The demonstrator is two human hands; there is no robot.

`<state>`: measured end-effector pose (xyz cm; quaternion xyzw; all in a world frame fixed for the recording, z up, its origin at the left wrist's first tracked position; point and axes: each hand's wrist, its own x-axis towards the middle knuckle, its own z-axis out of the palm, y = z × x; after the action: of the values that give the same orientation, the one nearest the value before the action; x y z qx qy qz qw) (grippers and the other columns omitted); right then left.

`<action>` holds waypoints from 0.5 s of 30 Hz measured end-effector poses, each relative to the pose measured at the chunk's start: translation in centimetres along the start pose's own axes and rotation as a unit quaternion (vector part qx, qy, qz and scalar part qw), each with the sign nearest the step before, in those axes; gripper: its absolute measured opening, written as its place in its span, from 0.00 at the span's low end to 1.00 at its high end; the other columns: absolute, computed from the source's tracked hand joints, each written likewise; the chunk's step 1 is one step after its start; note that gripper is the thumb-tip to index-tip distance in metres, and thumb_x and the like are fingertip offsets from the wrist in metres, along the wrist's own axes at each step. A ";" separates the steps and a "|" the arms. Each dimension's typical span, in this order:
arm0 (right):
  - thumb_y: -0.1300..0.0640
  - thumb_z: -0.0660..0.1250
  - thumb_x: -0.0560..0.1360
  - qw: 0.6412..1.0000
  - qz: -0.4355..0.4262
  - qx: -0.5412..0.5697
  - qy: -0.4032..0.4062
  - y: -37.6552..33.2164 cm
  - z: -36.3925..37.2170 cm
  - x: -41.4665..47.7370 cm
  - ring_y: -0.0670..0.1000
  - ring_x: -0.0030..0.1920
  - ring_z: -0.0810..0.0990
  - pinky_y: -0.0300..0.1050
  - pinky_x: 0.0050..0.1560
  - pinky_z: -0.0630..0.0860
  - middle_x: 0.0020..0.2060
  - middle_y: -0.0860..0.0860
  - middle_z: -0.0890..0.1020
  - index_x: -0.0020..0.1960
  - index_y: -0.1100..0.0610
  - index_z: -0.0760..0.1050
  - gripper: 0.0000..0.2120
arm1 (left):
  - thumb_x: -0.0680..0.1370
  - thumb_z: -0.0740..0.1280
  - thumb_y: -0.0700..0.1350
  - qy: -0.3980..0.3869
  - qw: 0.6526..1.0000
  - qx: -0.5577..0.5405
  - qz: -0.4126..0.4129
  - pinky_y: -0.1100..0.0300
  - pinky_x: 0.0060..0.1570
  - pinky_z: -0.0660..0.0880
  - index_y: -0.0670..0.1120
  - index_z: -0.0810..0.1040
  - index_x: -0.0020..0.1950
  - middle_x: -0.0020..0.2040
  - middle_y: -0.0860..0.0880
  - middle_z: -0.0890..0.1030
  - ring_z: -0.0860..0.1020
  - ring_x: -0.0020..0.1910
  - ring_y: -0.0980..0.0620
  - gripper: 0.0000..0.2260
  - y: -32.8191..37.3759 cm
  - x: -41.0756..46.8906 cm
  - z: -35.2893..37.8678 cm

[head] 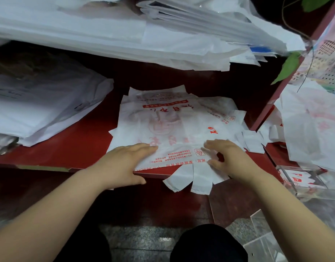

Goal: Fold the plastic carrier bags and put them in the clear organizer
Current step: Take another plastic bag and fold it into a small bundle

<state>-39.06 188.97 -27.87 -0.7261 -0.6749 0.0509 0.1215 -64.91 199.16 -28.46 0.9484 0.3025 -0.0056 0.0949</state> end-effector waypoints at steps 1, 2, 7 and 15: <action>0.58 0.68 0.73 0.999 -0.023 -0.015 0.041 -0.4 -0.3 0.1 0.52 0.64 0.71 0.42 0.65 0.62 0.63 0.50 0.76 0.62 0.56 0.75 0.17 | 0.75 0.66 0.55 0.018 1.000 0.012 0.006 0.70 0.61 0.56 0.59 0.47 0.75 0.74 0.60 0.54 0.58 0.71 0.60 0.35 -0.6 -0.3 -0.1; 0.59 0.70 0.70 0.994 -0.057 -0.056 0.078 -0.8 -0.5 0.3 0.56 0.56 0.77 0.45 0.56 0.69 0.54 0.51 0.81 0.55 0.56 0.80 0.13 | 0.76 0.65 0.54 0.038 0.999 0.014 0.009 0.70 0.59 0.58 0.59 0.50 0.74 0.73 0.61 0.57 0.60 0.70 0.61 0.32 -1.0 -0.5 -0.1; 0.53 0.68 0.58 0.968 -0.148 -0.166 0.114 -2.1 0.3 0.7 0.51 0.30 0.76 0.40 0.32 0.64 0.29 0.45 0.79 0.31 0.50 0.81 0.04 | 0.67 0.57 0.50 0.150 0.988 0.015 0.036 0.72 0.37 0.70 0.52 0.79 0.56 0.54 0.60 0.80 0.76 0.50 0.64 0.20 -1.7 -2.1 0.5; 0.56 0.60 0.76 0.981 -0.044 -0.182 0.046 -2.3 1.1 1.0 0.52 0.46 0.74 0.44 0.47 0.62 0.44 0.46 0.83 0.45 0.53 0.81 0.10 | 0.66 0.55 0.47 0.239 0.971 0.010 0.021 0.62 0.32 0.77 0.47 0.83 0.37 0.38 0.54 0.83 0.82 0.34 0.55 0.16 -3.3 -4.3 1.6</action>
<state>-41.46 190.22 -28.31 -0.7073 -0.6978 -0.1118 0.0202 -70.20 199.04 -30.28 0.9294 0.2963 0.2198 0.0103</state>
